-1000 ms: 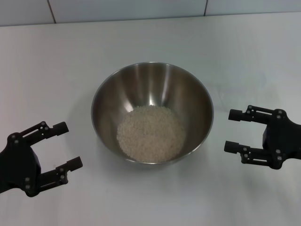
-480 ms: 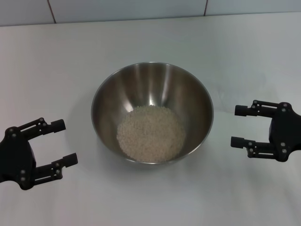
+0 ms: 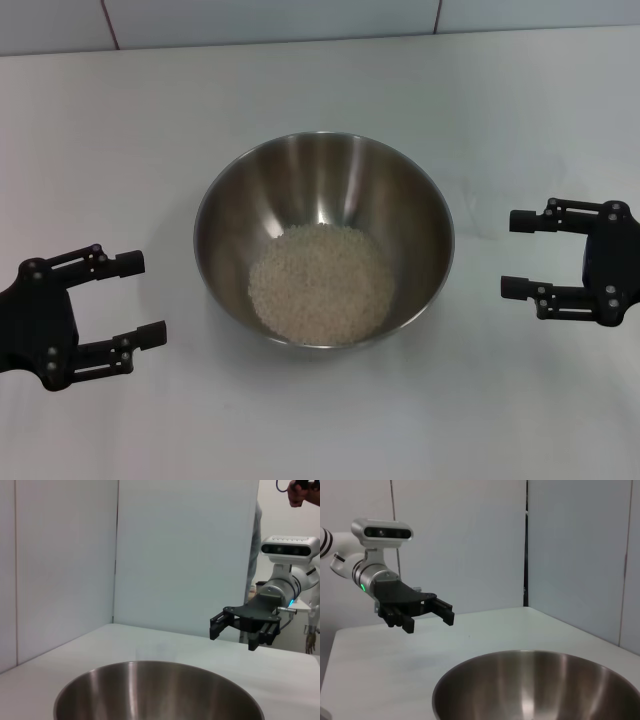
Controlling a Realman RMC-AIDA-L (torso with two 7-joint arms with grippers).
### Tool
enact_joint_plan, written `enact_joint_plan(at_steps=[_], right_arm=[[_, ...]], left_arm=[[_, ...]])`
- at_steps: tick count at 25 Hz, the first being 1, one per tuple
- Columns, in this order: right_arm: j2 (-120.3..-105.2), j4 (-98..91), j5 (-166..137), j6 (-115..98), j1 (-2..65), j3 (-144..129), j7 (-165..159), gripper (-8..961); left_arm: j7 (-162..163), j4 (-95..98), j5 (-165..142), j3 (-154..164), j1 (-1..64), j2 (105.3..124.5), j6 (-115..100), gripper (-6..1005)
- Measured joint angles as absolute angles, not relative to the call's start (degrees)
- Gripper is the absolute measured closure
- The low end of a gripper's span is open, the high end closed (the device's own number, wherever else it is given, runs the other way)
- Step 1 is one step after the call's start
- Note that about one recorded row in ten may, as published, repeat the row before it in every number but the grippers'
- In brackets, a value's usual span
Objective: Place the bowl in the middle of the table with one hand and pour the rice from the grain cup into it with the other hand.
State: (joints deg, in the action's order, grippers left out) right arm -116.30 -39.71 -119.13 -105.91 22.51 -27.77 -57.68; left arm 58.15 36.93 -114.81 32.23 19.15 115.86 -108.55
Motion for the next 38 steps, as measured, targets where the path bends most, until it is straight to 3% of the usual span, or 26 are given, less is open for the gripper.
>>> enact_joint_plan(at_steps=[38], right_arm=[[-116.72, -43.07, -122.85, -104.85, 24.17, -28.48, -60.64, 234]], left_arm=[[63.24, 42.05, -116.94, 32.25, 20.16, 115.86, -109.18, 227]])
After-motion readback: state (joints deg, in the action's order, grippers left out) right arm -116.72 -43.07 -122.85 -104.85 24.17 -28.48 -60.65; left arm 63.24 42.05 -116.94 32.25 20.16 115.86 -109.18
